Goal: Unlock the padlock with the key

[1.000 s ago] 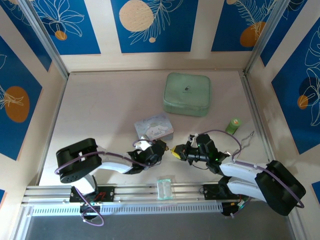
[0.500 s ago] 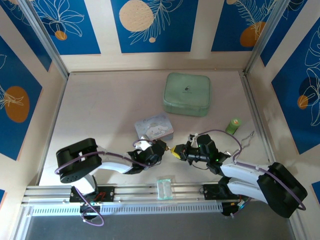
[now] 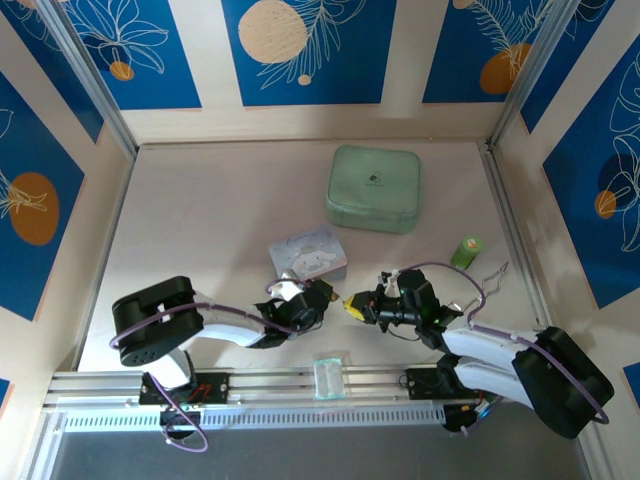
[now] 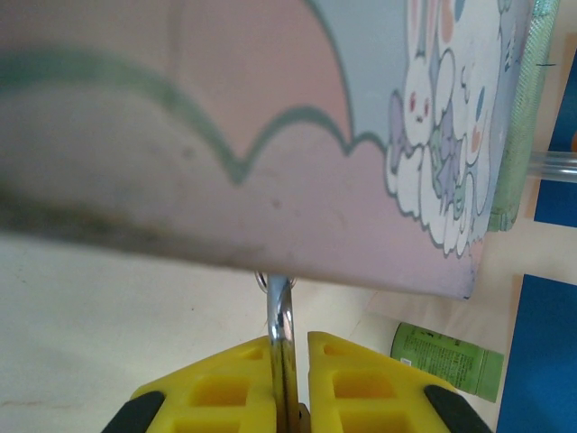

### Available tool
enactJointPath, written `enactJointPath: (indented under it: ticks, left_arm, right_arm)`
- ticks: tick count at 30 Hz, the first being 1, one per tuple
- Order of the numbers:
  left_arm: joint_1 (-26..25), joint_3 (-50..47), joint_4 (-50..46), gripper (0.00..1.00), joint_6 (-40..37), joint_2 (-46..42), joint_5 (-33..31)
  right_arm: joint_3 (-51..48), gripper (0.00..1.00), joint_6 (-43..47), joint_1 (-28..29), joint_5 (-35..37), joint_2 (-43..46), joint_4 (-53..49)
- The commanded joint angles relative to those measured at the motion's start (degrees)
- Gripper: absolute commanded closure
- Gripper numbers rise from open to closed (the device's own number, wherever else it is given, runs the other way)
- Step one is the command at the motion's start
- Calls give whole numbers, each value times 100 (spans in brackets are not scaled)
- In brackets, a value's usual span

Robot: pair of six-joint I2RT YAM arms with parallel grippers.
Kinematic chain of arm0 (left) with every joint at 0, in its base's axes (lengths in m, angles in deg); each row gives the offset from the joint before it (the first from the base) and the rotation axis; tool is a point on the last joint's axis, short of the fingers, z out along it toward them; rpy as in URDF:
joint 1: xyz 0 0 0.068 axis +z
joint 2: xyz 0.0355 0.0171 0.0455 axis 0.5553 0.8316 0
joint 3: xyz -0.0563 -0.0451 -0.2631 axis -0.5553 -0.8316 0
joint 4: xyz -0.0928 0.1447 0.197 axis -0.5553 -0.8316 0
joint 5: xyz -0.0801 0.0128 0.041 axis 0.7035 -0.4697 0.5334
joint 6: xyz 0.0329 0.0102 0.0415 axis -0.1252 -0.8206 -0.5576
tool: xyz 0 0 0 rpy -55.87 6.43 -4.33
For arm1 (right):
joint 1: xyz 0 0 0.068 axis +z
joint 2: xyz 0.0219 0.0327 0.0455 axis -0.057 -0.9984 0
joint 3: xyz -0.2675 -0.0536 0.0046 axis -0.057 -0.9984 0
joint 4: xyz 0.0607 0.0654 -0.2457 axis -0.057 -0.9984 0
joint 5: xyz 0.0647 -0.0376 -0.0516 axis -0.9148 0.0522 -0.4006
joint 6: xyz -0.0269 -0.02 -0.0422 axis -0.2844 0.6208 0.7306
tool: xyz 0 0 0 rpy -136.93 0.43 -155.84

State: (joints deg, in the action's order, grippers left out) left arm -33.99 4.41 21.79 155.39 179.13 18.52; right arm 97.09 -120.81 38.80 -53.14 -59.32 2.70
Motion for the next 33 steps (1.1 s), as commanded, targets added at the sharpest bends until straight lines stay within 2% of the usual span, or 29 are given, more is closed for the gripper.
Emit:
enactJointPath:
  ticks: [1, 24, 33]
  left_arm:
    - [12, 120, 272, 100, 123, 16, 175]
    - [5, 97, 472, 100, 88, 39, 286]
    - [5, 31, 353, 100, 95, 16, 133]
  right_arm:
    - [19, 100, 83, -24, -183, -76, 30]
    - [136, 100, 96, -28, -168, -448, 409]
    - [30, 100, 132, -12, -1, -97, -152]
